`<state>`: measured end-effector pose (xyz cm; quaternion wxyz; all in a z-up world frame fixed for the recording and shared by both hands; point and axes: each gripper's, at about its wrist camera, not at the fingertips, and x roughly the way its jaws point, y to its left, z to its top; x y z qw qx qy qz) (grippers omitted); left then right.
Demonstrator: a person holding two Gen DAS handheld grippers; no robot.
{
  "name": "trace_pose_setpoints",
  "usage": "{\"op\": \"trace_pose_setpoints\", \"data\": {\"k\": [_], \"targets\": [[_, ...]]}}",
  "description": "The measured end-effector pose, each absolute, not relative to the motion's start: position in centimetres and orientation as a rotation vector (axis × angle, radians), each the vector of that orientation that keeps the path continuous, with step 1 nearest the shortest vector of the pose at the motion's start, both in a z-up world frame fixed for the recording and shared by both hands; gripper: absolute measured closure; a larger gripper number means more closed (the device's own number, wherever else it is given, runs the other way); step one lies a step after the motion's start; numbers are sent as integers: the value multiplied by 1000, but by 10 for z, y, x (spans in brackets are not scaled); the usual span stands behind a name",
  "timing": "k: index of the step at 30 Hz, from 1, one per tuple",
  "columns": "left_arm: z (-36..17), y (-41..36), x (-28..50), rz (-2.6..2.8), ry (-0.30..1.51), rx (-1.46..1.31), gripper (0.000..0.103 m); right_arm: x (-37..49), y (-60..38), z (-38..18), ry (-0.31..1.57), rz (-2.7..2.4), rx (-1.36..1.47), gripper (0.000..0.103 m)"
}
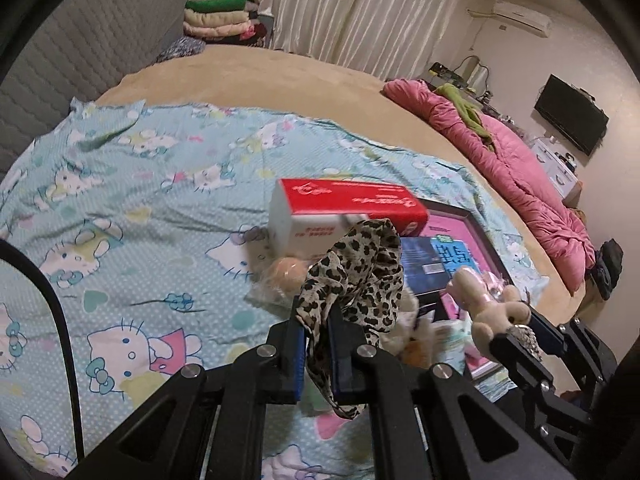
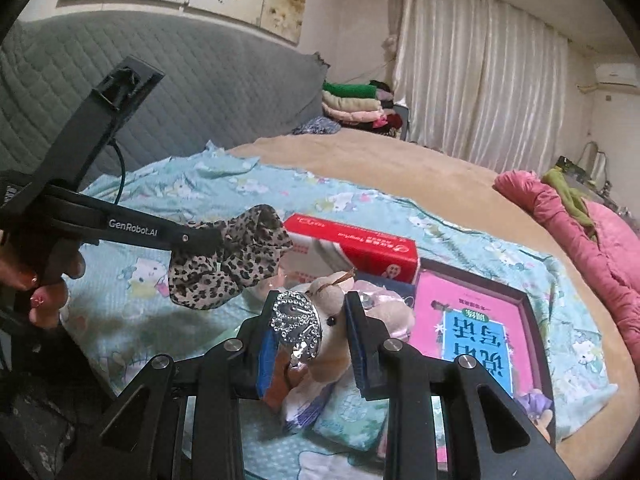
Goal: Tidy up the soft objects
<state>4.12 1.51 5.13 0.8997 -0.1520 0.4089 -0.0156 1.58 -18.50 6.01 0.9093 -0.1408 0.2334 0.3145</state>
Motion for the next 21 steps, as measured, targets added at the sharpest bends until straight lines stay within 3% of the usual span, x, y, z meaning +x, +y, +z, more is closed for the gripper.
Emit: {"op": "trace_pose_setpoints", "data": {"k": [21], "targets": [[97,-61,48,-108,795,-193,94,27,-246,89,408,524,-167,71]]}}
